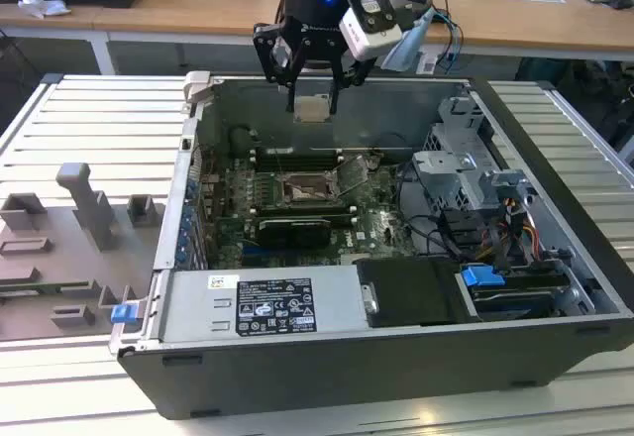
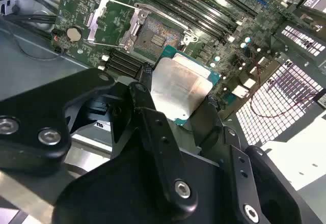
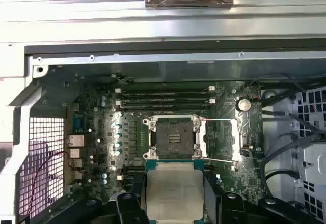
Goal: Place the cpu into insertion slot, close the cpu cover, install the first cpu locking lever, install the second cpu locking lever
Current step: 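Place the cpu into insertion slot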
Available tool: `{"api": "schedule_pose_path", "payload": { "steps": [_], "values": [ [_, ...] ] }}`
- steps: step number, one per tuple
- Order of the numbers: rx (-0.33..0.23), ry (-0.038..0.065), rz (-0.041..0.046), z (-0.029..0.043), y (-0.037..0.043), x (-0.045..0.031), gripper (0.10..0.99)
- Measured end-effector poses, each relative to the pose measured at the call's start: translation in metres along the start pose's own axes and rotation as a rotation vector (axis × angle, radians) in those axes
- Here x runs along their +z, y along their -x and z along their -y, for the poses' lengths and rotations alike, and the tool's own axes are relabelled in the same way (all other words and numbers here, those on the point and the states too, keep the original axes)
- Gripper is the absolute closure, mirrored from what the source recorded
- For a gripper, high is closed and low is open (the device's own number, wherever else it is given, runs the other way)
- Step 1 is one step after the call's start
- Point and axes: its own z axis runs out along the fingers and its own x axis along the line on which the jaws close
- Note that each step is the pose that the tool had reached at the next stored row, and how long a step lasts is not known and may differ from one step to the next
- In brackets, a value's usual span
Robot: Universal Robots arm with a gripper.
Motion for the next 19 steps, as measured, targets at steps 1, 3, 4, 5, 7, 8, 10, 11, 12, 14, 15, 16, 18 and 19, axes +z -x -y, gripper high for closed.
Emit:
{"api": "schedule_pose_path", "payload": {
  "steps": [1, 3, 4, 5, 7, 8, 10, 11, 12, 14, 15, 16, 18, 19],
  "values": [
    [0.000, 0.000, 0.0000, 0.0000, 0.0000, 0.0000, 0.545],
    [0.002, 0.000, 0.0002, 0.0000, 0.0000, 0.0000, 0.545],
    [0.004, 0.000, 0.0003, 0.0000, 0.0000, 0.0000, 0.545],
    [0.005, 0.000, 0.0005, 0.0000, 0.0001, 0.0000, 0.545],
    [0.021, 0.000, 0.0019, 0.0000, 0.0001, 0.0000, 0.545],
    [0.035, 0.001, 0.0031, 0.0000, 0.0000, 0.0001, 0.545],
    [0.064, 0.001, 0.0057, 0.0001, 0.0000, 0.0003, 0.545],
    [0.074, 0.001, 0.0066, 0.0001, 0.0000, 0.0003, 0.545],
    [0.090, 0.002, 0.0081, 0.0001, 0.0000, 0.0005, 0.545],
    [0.111, 0.002, 0.0099, 0.0001, 0.0000, 0.0006, 0.545],
    [0.122, 0.002, 0.0109, 0.0001, 0.0000, 0.0007, 0.545],
    [0.131, 0.002, 0.0117, 0.0001, 0.0000, 0.0007, 0.545],
    [0.160, 0.003, 0.0143, 0.0001, 0.0001, 0.0009, 0.545],
    [0.170, 0.003, 0.0153, 0.0001, 0.0001, 0.0010, 0.545]
  ]
}}
